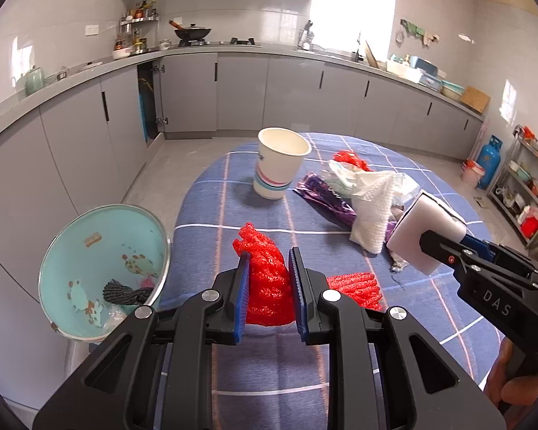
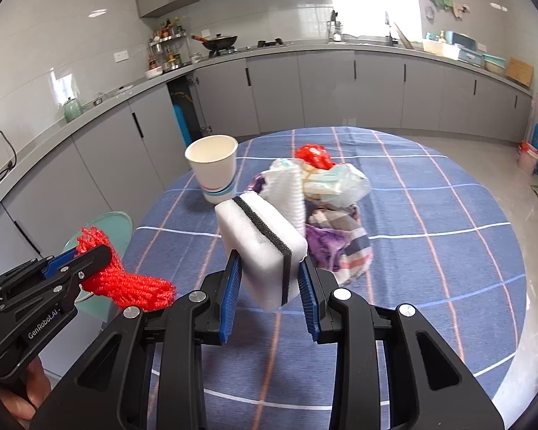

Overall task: Collect trash
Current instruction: 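Grasp the red foam net sleeve with the left tool while the right tool grasps the white foam block, then carry both held items over the teal bin and open both tools to drop them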

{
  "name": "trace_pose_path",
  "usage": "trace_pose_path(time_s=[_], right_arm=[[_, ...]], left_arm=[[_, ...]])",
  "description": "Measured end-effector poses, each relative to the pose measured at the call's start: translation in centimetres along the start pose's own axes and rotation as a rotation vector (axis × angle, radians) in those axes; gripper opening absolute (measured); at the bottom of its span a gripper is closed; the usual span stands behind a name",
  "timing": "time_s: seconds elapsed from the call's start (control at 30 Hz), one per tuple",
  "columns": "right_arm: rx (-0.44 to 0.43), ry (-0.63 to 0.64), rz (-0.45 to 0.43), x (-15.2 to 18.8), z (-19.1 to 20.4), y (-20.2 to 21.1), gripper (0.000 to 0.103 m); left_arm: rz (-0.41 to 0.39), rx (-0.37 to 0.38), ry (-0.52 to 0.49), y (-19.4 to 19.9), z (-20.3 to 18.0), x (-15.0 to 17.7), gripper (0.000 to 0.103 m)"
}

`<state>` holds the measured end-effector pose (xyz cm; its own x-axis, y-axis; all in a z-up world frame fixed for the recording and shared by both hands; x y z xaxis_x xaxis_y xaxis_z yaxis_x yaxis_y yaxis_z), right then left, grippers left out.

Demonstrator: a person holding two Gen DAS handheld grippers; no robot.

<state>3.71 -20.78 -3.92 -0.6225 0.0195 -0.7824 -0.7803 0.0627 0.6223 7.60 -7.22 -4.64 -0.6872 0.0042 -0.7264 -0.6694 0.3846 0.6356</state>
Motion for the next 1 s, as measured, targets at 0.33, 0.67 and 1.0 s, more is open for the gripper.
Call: trace_pose_path(time_s=[0.33, 0.67, 1.0], right_arm=[[-0.05, 0.05, -0.004, -1.3, 3.9, -1.0, 0.032], [-0.128, 0.114, -0.015, -3.1, 9.3, -2.0, 0.032], [-0.191, 0.175, -0.012, -4.2, 14.1, -3.2, 0.032]], left_arm=[[-0.035, -0.053, 0.069, 1.1, 4.3, -1.3, 0.021], [-0.069, -0.113, 0.121, 2.1, 8.9, -2.5, 0.021], [-0.099, -0.194, 0.212, 3.0, 15.1, -3.4, 0.021]])
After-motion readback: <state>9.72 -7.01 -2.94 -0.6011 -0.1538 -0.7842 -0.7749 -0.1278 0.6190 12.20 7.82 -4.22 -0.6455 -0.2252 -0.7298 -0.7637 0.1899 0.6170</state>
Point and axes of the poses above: each gripper's, at about its wrist camera, not at the fingertips, and y roughly against the way its jaws point, z to its left, x to its underside, the point moved 10 cm from there along -y, roughly the way its jaws point, and after that the axes turned 13 degrees about y, right-handed, at the moved point
